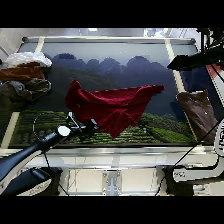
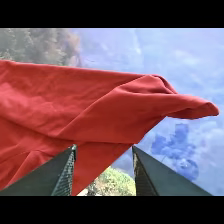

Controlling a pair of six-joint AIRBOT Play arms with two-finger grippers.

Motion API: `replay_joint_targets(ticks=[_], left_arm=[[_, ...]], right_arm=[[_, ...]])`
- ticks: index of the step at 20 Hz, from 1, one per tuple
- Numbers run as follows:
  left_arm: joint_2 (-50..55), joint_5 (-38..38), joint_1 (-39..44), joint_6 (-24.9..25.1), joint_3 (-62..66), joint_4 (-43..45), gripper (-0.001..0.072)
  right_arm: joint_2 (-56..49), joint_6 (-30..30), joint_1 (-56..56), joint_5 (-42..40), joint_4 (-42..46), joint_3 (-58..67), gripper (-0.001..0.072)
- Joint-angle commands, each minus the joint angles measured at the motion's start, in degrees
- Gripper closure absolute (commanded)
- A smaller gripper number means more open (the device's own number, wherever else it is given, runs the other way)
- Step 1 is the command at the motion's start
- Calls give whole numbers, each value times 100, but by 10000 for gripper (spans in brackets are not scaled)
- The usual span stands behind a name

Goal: Fold the shirts.

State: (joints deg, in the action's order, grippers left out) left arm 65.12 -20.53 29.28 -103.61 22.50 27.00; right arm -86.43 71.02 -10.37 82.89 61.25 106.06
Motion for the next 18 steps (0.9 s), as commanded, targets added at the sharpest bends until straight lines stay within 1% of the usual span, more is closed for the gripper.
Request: replay_joint_targets(ticks=[1, 2, 4, 5, 6, 7, 9, 11, 12, 13, 15, 18], left_arm=[[232, -28, 42, 201, 72, -376, 428], [269, -24, 101, 297, 79, -546, 432], [391, -15, 227, 535, 144, -852, 504], [446, 9, 273, 586, 190, -960, 508], [483, 31, 286, 667, 245, -1051, 649], [485, 44, 286, 741, 313, -1104, 694], [433, 42, 205, 1123, 501, -1097, 694], [195, 35, 44, 1425, 636, -1095, 693], [20, 39, -76, 1471, 651, -1069, 694], [-179, 37, -229, 1478, 649, -1027, 694], [-619, 39, -553, 1475, 651, -763, 694], [-1165, 39, -927, 1475, 649, -656, 694]], right_arm=[[2, 4, 7, 22, 2, 7, 317], [2, 4, 7, 20, 4, 7, 317], [2, 4, 7, 22, 2, 7, 317], [2, 7, 7, 24, 2, 7, 317], [2, 7, 7, 31, 0, 7, 317], [2, 7, 7, 50, 2, 7, 318], [2, -4, 7, 68, 105, 7, 334], [0, -9, 0, 79, 671, -70, 334], [0, -9, -26, 109, 922, -280, 334], [0, -7, -81, 76, 997, -619, 334], [0, 55, -208, -411, 680, -1659, 334], [-26, 11, -149, -1906, -81, -3156, 333]])
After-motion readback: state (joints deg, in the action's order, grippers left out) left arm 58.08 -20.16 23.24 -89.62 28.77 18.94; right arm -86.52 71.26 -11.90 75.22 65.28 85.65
